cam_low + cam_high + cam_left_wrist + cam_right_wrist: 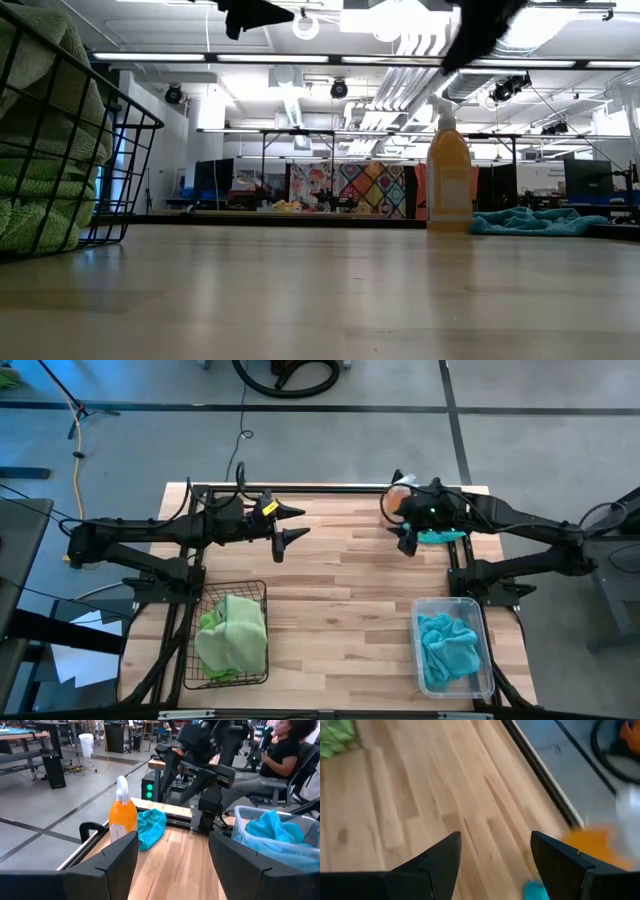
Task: Sort microfiber towel by color & place in baskets
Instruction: Put the blue microfiber cloth into the transparent bin
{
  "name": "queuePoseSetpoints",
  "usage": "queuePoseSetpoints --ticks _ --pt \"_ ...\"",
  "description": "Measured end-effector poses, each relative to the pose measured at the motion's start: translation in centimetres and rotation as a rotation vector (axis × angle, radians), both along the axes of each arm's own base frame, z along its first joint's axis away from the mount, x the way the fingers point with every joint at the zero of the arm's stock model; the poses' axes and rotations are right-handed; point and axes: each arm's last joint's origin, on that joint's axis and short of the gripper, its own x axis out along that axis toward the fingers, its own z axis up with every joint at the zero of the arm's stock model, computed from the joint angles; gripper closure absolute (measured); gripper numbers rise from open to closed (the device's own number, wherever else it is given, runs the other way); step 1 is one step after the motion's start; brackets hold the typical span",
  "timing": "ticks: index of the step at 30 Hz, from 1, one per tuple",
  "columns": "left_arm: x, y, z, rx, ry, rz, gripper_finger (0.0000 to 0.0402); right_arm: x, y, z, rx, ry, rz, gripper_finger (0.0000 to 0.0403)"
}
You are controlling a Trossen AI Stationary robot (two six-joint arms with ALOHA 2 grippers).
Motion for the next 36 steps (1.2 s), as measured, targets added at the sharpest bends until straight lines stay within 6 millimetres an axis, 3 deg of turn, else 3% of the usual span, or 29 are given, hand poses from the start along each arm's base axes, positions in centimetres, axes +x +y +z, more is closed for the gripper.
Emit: queuePoseSetpoints --ticks 8,15,22,28,36 --pt "-1.1 0.2 0.6 0.042 0.014 0.022 0.017 -5.5 -0.3 -7.9 0.131 0.085 -0.417 0.0167" --pt "-1.7 1.0 1.0 0.036 -0.009 0.064 0.017 -6.6 -2.9 -13.2 0.283 0.21 -0.788 0.0167" --pt "-1.8 1.3 1.1 0.03 -0.014 0.074 0.017 -7.1 -6.5 -16.2 0.334 0.31 -0.978 0.0167" --pt "-1.8 1.2 1.0 0.029 -0.012 0.073 0.017 -7.1 -8.2 -17.9 0.346 0.353 -1.04 0.0167" --pt "-1.8 1.2 1.0 0.027 -0.012 0.071 0.017 -6.7 -9.1 -19.2 0.319 0.455 -0.928 0.0167"
